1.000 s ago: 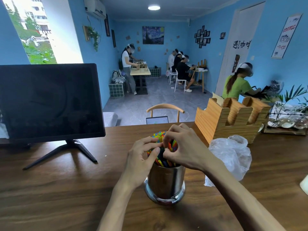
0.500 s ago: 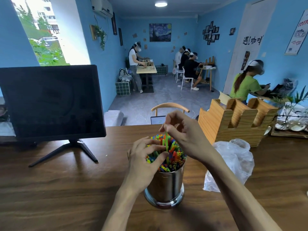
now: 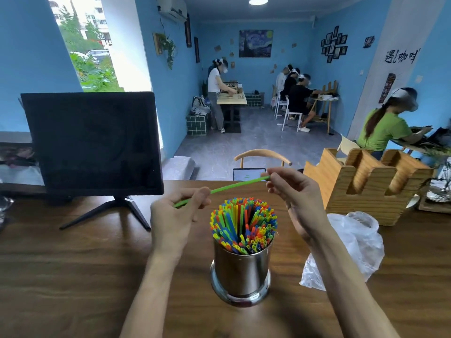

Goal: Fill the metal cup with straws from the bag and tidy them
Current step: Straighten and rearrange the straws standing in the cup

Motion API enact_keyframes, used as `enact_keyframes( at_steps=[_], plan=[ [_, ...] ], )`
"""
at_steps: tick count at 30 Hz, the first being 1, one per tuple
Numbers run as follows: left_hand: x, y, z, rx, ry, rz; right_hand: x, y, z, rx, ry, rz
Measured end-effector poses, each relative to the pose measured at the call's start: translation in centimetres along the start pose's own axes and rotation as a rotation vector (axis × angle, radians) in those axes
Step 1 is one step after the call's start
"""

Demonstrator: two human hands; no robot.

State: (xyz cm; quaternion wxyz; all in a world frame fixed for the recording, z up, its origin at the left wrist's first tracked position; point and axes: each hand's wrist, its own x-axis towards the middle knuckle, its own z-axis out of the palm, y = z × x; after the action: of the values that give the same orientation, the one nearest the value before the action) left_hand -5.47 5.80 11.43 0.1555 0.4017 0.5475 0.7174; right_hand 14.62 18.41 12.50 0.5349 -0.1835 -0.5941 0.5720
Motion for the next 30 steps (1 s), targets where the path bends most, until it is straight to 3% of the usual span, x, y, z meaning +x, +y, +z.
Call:
enact_keyframes(
  at_steps=[4,9,14,21,30],
  plan=[
    [0.7,1.5,-0.3,-0.164,0.096,-0.052,-1.0,1.5,-0.5,-0.062,-0.063,0.146],
    [1.5,2.9,1.2,-0.265,0.161,0.003,-1.5,0.9,-0.2,-0.389,-0.284,0.068],
    [1.3,2.8,3.1,-0.157,0.011,0.245,-1.7,0.2,0.7,-0.759,-0.480,-0.037],
    [-0.8,-2.5,2.8,0.220,-0.252,0.198,-2.2,0.8,0.2,-0.724,-0.341,-0.060],
    [-1.5,-4.5,1.9,0.572,-0.220,0.303,-2.8,1.8,0.1,-0.774,-0.298,-0.099]
  ],
)
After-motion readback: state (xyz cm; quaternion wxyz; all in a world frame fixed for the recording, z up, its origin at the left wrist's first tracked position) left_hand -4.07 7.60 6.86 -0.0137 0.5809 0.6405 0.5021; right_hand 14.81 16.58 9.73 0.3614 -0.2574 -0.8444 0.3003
